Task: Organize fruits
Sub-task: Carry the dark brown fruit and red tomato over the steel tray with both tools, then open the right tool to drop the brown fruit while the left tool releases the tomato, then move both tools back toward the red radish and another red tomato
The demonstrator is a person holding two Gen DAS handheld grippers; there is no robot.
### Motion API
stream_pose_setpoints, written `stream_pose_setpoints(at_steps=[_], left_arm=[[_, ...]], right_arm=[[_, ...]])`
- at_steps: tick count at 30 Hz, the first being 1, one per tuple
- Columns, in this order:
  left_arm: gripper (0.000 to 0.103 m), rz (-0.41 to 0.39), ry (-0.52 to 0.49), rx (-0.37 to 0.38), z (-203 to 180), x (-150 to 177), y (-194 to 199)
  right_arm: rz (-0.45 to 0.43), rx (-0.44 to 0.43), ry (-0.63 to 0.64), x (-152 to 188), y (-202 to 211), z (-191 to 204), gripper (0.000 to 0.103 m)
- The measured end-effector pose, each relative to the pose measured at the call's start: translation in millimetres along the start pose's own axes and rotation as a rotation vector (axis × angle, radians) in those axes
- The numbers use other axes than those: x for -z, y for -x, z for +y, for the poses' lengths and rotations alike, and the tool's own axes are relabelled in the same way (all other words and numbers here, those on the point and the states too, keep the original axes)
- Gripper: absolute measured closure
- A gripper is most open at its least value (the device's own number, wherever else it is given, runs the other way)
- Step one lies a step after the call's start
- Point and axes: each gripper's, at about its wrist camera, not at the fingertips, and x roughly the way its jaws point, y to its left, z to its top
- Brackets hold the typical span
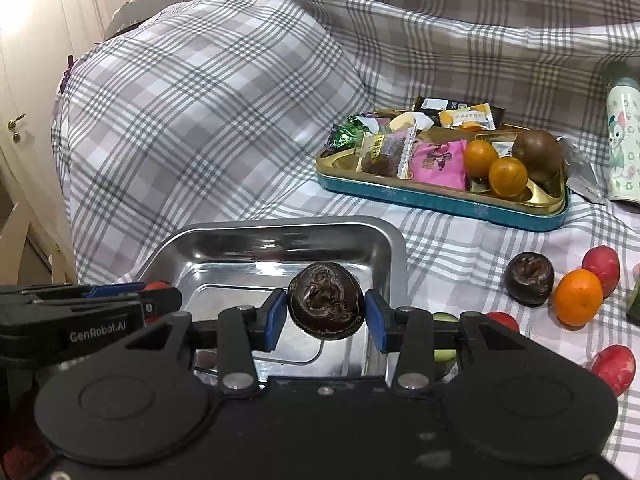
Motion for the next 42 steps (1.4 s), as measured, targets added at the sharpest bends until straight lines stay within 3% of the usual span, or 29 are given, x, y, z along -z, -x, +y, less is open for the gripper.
stream_pose_setpoints(at_steps=[10, 29, 42], left_arm=[[0.062, -0.026, 0.007, 0.002, 1.2, 1.0, 3.3], [0.062, -0.043, 0.002, 0.009, -2.5, 2.3, 6.4], [0.062, -0.067, -0.044, 0.008, -10.1, 5.7, 10.2]], right_arm=[[0.035, 0.004, 0.017, 1.9, -5.0, 3.3, 0.058], [0.004, 0.010, 0.026, 1.6, 0.7, 1.6, 0.057], [-0.036, 0.080, -0.026, -1.9, 10.8, -15.9, 0.057]])
